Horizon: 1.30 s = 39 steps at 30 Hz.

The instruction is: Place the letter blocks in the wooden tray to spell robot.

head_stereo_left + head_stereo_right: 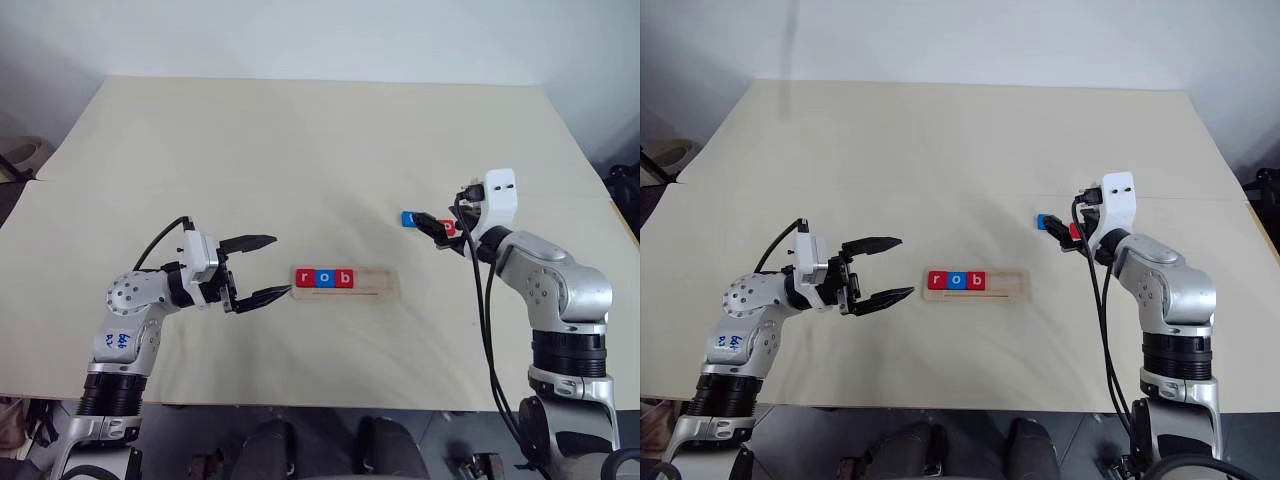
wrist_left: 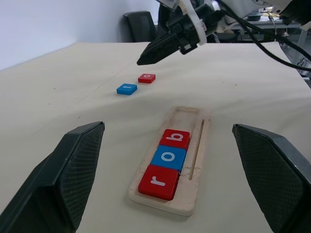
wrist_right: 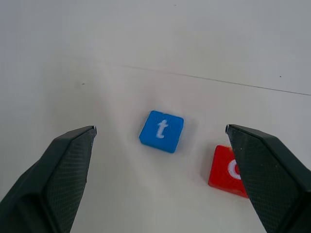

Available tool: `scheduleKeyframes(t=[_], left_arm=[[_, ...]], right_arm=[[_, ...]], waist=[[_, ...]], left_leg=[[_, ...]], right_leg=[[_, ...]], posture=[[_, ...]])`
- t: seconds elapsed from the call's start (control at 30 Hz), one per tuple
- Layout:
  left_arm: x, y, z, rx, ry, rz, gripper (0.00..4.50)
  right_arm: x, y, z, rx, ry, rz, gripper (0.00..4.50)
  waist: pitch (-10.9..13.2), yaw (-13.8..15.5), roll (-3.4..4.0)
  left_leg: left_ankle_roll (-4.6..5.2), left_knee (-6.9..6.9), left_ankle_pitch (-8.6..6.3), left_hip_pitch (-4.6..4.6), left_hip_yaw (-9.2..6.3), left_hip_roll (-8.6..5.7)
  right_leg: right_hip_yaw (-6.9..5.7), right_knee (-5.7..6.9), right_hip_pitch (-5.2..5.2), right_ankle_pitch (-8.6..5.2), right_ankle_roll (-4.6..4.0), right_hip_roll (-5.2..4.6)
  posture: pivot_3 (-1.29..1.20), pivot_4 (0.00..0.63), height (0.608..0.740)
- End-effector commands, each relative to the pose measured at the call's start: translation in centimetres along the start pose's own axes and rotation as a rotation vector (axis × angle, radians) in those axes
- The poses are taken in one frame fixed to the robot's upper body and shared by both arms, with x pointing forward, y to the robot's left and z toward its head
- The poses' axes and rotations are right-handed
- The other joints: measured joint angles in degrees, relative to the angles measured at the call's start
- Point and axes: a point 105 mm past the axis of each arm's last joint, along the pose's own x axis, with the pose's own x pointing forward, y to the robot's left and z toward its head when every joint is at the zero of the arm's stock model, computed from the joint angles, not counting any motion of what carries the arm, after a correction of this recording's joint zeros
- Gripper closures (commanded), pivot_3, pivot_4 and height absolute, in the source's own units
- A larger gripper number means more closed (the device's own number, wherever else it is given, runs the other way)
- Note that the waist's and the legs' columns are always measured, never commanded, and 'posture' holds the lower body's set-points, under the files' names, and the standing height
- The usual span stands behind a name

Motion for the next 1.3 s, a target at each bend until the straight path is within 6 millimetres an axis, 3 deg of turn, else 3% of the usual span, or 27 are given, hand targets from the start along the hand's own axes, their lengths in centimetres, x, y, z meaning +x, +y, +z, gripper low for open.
scheduleKeyframes(t=[0.03,0.57,0.67,0.9,1.1,1.3], left_arm=[[-0.3,0.0,1.0,0.039,-0.012,0.012,0.00],[0.9,-0.3,1.6,0.047,-0.040,-0.042,0.00],[0.9,-0.3,1.6,0.048,-0.040,-0.040,0.00],[0.7,-0.3,1.5,0.047,-0.037,-0.036,0.00],[1.0,-0.4,1.3,0.035,-0.042,-0.051,0.00],[1.4,-0.1,1.0,0.019,-0.050,-0.073,0.00]], right_arm=[[-0.8,-3.0,1.2,-0.009,-0.034,-0.150,0.03],[2.7,-3.1,-2.8,0.000,0.099,-0.213,0.03],[3.0,-2.8,-3.0,-0.011,0.106,-0.217,0.60],[2.7,-2.3,-3.1,-0.017,0.107,-0.208,3.01],[1.2,-2.2,-2.3,-0.005,0.088,-0.220,3.03],[-3.4,-0.9,-3.1,0.027,0.105,-0.223,3.03]], waist=[[0.00,0.05,0.00],[0.00,-0.61,0.01],[0.00,-0.65,0.01],[0.00,-0.56,0.01],[0.00,-0.57,0.01],[0.01,0.02,0.02]], left_leg=[[0.00,0.00,0.00,0.00,-0.01,0.00],[-0.01,-0.09,0.01,-0.01,0.04,0.00],[-0.01,-0.08,0.01,-0.01,0.04,0.00],[-0.02,-0.07,0.01,0.00,0.02,0.02],[-0.02,-0.08,0.01,-0.01,0.03,0.03],[-0.02,-0.13,0.01,-0.02,0.02,0.03]], right_leg=[[0.00,0.00,0.00,0.00,0.00,0.00],[0.01,-0.01,-0.06,0.00,0.00,0.02],[0.02,-0.01,-0.05,0.00,0.00,0.01],[0.01,0.00,-0.04,0.00,0.00,0.01],[0.01,-0.01,-0.04,0.00,0.00,0.01],[0.01,-0.05,-0.06,0.00,0.00,0.01]], posture=[[0.00,0.150,0.740],[0.00,0.150,0.740],[0.00,0.150,0.740],[0.00,0.150,0.740],[0.00,0.150,0.740],[0.00,0.150,0.740]])
